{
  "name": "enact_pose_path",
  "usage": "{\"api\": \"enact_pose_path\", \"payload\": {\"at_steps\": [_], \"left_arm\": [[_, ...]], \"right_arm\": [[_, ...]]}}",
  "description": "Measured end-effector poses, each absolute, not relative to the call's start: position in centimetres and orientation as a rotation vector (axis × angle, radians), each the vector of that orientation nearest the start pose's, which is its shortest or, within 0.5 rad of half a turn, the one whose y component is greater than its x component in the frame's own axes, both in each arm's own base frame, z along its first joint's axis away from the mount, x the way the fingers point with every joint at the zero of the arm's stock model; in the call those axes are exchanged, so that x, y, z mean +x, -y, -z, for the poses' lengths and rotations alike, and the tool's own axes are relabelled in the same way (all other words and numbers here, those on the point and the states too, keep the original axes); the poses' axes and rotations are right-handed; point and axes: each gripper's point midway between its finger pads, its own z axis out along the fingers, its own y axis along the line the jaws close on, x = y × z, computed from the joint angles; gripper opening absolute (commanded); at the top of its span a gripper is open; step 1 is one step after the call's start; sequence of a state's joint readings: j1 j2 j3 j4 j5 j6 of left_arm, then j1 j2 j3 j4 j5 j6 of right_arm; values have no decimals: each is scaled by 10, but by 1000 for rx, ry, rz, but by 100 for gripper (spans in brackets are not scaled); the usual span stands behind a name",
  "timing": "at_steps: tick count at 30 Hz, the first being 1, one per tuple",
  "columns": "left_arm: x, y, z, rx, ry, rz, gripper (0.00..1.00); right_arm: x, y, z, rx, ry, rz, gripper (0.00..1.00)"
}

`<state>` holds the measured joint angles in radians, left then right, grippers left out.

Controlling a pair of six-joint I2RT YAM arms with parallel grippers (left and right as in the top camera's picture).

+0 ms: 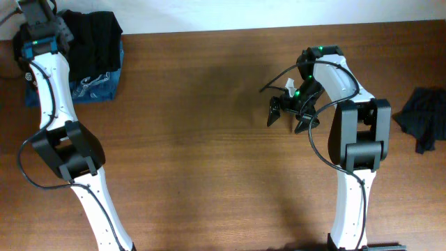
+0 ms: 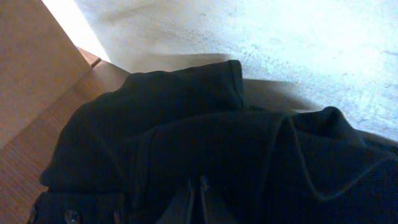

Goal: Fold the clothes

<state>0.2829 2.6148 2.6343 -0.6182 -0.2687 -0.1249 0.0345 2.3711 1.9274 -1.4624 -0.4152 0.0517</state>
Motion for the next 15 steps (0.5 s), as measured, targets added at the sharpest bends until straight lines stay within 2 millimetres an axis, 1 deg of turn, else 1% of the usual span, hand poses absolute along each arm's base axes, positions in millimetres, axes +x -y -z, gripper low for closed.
{"api": "enact_pose_path", "payload": {"at_steps": [2,7,12,15], "left_arm": [[651,-236,-171,-585,-2096,-369,5],[664,-229,-138,-554,-2125,-303,6],[673,-226,-141,-536,-2087,-282,9],[679,-219,-142,-521,-2073,-275,10]], "right_arm": [[378,-82,-28,147,-3413,-695,99],[378,-82,-28,143,-3413,-695,99],[378,-83,-28,145,-3414,-695,99],[376,-82,-29,147,-3420,-696,99]]}}
